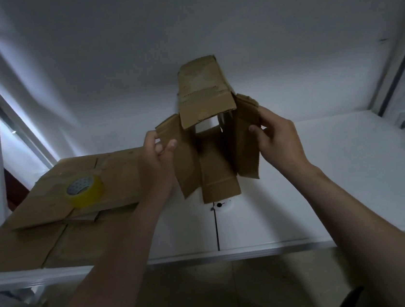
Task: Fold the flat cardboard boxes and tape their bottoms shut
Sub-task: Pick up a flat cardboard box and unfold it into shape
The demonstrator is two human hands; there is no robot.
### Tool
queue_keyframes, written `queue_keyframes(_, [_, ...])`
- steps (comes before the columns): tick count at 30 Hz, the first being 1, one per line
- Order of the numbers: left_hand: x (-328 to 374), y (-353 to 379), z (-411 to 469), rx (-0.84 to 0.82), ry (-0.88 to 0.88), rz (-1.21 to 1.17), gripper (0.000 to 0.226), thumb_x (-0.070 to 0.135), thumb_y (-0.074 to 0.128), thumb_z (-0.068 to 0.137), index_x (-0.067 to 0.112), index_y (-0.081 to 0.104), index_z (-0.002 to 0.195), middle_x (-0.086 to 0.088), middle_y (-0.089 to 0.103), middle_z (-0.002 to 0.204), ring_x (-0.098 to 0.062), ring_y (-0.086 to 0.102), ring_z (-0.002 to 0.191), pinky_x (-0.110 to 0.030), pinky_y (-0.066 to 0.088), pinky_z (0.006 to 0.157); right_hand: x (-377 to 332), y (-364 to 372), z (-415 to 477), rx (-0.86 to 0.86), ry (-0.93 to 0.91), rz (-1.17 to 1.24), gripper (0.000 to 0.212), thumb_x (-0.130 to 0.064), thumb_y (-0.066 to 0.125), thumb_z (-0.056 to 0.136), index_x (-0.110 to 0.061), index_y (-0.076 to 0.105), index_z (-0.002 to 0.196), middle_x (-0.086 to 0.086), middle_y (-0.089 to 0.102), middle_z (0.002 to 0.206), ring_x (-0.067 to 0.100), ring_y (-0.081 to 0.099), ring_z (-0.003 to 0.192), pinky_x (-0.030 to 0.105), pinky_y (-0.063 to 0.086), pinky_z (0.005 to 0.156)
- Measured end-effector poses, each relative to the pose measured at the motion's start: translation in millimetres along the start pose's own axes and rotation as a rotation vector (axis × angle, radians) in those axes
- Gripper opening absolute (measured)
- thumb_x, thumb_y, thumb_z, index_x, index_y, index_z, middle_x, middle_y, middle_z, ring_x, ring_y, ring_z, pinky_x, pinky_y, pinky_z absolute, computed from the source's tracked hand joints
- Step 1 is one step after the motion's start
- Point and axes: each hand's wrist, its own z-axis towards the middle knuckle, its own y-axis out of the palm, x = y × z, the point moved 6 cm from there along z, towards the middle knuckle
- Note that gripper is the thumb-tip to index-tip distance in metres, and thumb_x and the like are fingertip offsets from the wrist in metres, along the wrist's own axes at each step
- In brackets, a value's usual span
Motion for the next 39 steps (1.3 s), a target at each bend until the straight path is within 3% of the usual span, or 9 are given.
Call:
queue_keyframes(6, [24,79,-7,-0.075,0.024,-0.075,0.010,0.027,0.063,0.098,0.023,0.054,0.102,0.006,0.067,0.077,-0.010,0.063,0.064,-0.036,0.053,0.056,53,-53,-14,0.082,0.062,-0.169,0.056,-0.007,0.055,0.098,-0.033,0.048,0.147,-0.006,0.072,0.117,0.018,0.067,0.089,0.043,0.058,0.082])
queue_keyframes(12, [49,137,-16,-0.172,0.161,-0.093,0.038,0.016,0.064,0.098,0.028,0.043,0.128,0.011,0.064,0.106,-0.013,0.070,0.088,-0.025,0.060,0.071,91,-96,-9,0.118,0.090,-0.175,0.060,-0.003,0.054,0.097,-0.034,0.048,0.147,-0.013,0.071,0.113,0.010,0.065,0.088,0.039,0.057,0.082])
queue_keyframes(14, [65,145,-18,-0.253,0.385,-0.034,0.060,0.005,0.055,0.100,0.035,0.033,0.146,0.003,0.056,0.132,-0.010,0.064,0.102,-0.020,0.057,0.082,99,-99,-12,0.080,0.082,-0.193,0.072,-0.005,0.056,0.098,-0.041,0.031,0.155,-0.003,0.072,0.103,0.016,0.065,0.077,0.039,0.056,0.073])
queue_keyframes(17, [81,151,-18,-0.350,0.533,0.153,0.062,0.002,0.042,0.103,0.039,0.035,0.152,-0.009,0.041,0.141,-0.019,0.065,0.092,-0.024,0.060,0.080,101,-99,-15,-0.019,0.016,-0.238,0.090,-0.003,0.054,0.098,-0.049,0.004,0.157,0.003,0.068,0.097,0.015,0.062,0.073,0.036,0.052,0.065])
queue_keyframes(22, [87,157,-27,-0.348,0.489,0.313,0.054,-0.004,0.045,0.100,0.027,0.056,0.143,-0.014,0.042,0.135,-0.023,0.064,0.088,-0.033,0.063,0.081,101,-96,-22,-0.110,-0.110,-0.246,0.085,0.017,0.049,0.088,-0.041,0.039,0.150,-0.011,0.043,0.153,0.012,0.045,0.139,0.036,0.048,0.107])
queue_keyframes(25, [94,158,-31,-0.359,0.438,0.308,0.058,-0.005,0.041,0.099,0.026,0.051,0.147,-0.013,0.041,0.134,-0.021,0.063,0.082,-0.033,0.062,0.082,105,-94,-29,-0.110,-0.096,-0.239,0.076,0.009,0.053,0.092,-0.039,0.041,0.149,-0.011,0.045,0.145,0.013,0.052,0.125,0.032,0.054,0.096])
queue_keyframes(28, [97,158,-24,-0.402,0.335,0.288,0.064,-0.005,0.036,0.100,0.031,0.042,0.152,-0.010,0.037,0.136,-0.022,0.061,0.090,-0.020,0.053,0.090,109,-91,-41,-0.154,-0.016,-0.220,0.077,-0.022,0.066,0.096,-0.043,0.023,0.156,-0.014,0.038,0.134,0.011,0.059,0.102,0.026,0.058,0.075])
queue_keyframes(33, [87,154,1,-0.402,0.160,0.254,0.068,-0.004,0.034,0.101,0.038,0.033,0.154,-0.014,0.030,0.153,-0.024,0.055,0.115,-0.015,0.038,0.093,124,-66,-66,-0.374,0.063,-0.444,0.129,-0.049,0.083,0.075,-0.041,-0.016,0.156,-0.011,0.004,0.163,0.016,0.045,0.130,0.034,0.058,0.094])
queue_keyframes(39, [83,155,2,-0.439,0.158,0.234,0.069,-0.005,0.033,0.101,0.039,0.030,0.156,-0.011,0.032,0.154,-0.021,0.049,0.123,-0.003,0.029,0.084,146,-50,-70,-0.358,-0.007,-0.754,0.134,-0.032,0.086,0.075,-0.036,-0.020,0.157,0.006,-0.001,0.168,0.030,0.049,0.126,0.031,0.060,0.076])
